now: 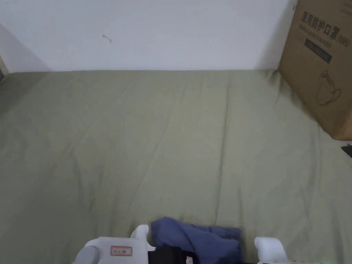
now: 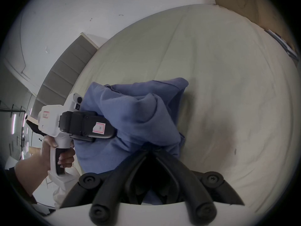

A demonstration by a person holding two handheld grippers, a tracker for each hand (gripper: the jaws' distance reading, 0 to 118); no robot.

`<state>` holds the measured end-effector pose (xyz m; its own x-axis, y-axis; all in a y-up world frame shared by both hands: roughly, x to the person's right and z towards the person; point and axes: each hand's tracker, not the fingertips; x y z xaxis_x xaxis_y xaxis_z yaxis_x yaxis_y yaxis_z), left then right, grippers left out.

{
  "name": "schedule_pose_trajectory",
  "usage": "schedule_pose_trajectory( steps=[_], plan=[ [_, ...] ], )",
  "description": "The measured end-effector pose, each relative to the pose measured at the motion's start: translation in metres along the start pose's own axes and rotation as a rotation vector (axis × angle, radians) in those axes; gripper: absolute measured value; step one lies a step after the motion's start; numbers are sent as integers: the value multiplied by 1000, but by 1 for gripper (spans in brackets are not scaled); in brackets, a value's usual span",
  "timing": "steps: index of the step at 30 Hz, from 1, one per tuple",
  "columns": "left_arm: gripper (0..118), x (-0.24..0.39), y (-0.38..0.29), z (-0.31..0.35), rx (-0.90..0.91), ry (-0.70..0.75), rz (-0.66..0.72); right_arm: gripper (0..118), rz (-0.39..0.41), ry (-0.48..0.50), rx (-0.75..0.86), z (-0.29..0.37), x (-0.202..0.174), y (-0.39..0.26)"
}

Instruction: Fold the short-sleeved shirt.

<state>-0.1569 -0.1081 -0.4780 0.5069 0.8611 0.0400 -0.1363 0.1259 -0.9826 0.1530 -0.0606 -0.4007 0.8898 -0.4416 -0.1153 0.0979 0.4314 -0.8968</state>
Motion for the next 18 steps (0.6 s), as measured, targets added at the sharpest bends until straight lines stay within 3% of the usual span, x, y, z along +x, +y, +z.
schedule_pose_trajectory(
  steps=[2, 7, 10, 14, 18],
  plan=[
    [21, 15, -3, 9, 24, 31, -13, 0, 18, -8, 2, 7, -6, 4],
    [21, 45, 0, 82, 38, -17, -131, 0, 167, -75, 141, 43, -36, -3],
    [21, 38, 17, 149, 30, 107, -189, 0, 172, -74, 149, 57, -49, -10],
    [21, 11, 49, 248, 26, 541, -295, 0, 142, -74, 129, 61, -64, -20],
    [21, -28, 89, 318, 21, 982, -235, 0, 164, -94, 78, 45, -76, -26]
  ],
)
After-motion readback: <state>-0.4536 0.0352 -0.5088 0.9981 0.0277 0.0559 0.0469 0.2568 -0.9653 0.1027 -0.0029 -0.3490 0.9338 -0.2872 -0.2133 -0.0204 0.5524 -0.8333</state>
